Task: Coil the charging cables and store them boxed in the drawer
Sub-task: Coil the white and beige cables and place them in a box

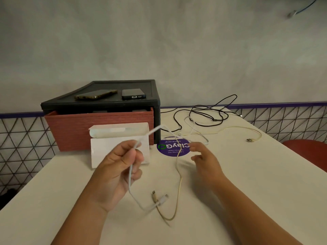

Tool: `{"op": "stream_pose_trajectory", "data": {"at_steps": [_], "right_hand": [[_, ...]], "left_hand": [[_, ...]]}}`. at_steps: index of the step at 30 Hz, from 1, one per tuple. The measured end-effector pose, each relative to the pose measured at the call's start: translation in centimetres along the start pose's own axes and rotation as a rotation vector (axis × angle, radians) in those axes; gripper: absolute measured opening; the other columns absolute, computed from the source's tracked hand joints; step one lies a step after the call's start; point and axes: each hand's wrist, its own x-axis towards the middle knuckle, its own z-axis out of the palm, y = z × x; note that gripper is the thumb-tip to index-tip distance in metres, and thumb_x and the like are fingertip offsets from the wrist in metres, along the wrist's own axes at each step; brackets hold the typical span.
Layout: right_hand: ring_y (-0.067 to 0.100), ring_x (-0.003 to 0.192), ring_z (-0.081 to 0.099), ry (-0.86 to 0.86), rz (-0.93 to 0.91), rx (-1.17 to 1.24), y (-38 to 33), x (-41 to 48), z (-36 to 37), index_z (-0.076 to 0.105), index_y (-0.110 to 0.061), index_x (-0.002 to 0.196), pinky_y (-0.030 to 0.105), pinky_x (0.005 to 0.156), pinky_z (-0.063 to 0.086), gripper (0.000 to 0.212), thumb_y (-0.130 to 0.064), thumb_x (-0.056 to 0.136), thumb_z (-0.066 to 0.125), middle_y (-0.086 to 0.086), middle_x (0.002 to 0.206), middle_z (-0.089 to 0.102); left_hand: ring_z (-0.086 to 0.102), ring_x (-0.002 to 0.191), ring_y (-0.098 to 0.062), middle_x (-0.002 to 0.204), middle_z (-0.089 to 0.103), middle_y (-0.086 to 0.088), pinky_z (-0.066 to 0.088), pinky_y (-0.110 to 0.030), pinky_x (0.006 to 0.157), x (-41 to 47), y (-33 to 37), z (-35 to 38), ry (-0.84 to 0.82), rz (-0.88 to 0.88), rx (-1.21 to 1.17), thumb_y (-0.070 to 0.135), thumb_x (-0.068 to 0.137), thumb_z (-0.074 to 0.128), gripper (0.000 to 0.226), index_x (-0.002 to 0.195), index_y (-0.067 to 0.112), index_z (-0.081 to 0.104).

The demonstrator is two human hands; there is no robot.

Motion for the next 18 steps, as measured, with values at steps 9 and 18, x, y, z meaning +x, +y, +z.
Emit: {"op": "stream_pose_trajectory", "data": {"at_steps": [9, 18], "right_hand": [[0.019, 0.063, 0.061, 0.069, 0.474, 1.048, -0.8, 0.9, -2.8, 0.054, -0.01, 0.106, 0.025, 0.053, 0.054, 0.022, -0.028, 0.094, 0.05, 0.01, 0.079, 0.062], [0.015, 0.085, 0.053, 0.111, 0.337, 0.312, -0.3, 1.0, -2.0, 0.058, -0.016, 0.12, 0.032, 0.08, 0.045, 0.031, -0.026, 0.09, 0.058, 0.005, 0.108, 0.058]], "left_hand": [[0.047, 0.047, 0.002, 0.048, 0.054, 0.012, 0.038, -0.011, 0.055, -1.3, -2.4, 3.3, -0.451, -0.293, 0.725, 0.025, 0.068, 0.075, 0.017, 0.078, 0.038, 0.076], [0.06, 0.097, -0.003, 0.115, 0.066, 0.016, 0.043, -0.017, 0.094, -1.6, -4.9, 5.2, -0.556, -0.477, 1.215, 0.032, 0.089, 0.057, 0.031, 0.118, 0.042, 0.061]]}}
